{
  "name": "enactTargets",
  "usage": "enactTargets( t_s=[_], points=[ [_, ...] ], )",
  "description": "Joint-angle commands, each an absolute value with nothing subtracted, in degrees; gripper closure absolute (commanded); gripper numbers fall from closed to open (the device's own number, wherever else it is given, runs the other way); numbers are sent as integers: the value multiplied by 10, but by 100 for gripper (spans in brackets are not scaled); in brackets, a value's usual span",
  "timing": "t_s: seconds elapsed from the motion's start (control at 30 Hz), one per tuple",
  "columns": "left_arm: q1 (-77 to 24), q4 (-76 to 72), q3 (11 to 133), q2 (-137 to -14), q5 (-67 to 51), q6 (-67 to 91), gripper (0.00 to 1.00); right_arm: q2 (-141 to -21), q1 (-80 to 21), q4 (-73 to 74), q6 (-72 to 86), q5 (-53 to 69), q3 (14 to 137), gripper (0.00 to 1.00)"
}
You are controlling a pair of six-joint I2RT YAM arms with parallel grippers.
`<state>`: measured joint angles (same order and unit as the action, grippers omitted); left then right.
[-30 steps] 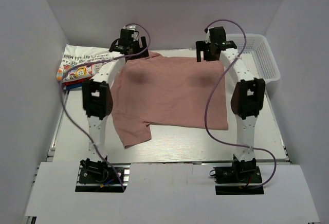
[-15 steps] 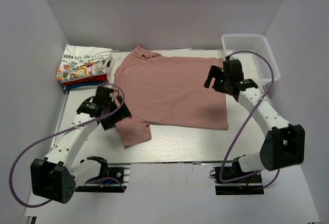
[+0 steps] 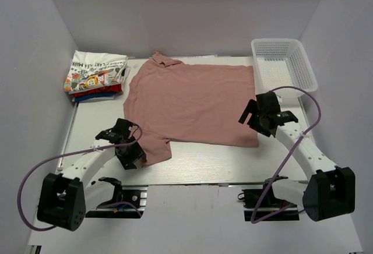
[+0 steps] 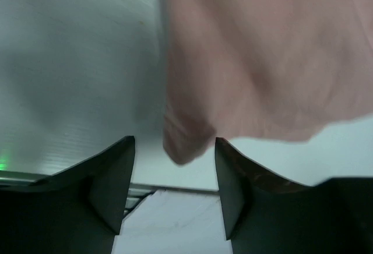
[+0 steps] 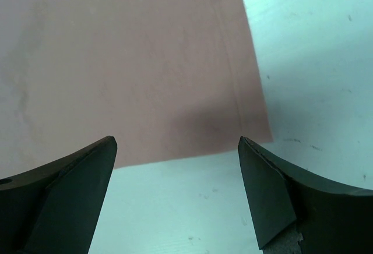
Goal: Fold and stack the t-shirts
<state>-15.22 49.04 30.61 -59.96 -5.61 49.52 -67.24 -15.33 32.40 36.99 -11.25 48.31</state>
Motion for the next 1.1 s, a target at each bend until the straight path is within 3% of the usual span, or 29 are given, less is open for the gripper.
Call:
enactTargets(
  t_s=[0.0, 0.33, 0.63, 0.8, 1.07],
  points=[
    [-151, 435, 300, -630, -59, 494, 40, -643, -148, 352, 386, -136, 463, 10],
    [-151, 416, 272, -635, -64, 500, 100, -635, -127, 382, 403, -152, 433, 10],
    [-151, 460, 315, -598, -76, 495, 100, -678, -113, 344, 406, -118, 392, 10],
    [-149, 414, 344, -599, -74, 461, 100, -706, -108, 303, 396, -111, 374, 11],
    [-149, 352, 371, -624, -110, 444, 100, -755, -106, 263, 399, -112, 362, 42]
  ],
)
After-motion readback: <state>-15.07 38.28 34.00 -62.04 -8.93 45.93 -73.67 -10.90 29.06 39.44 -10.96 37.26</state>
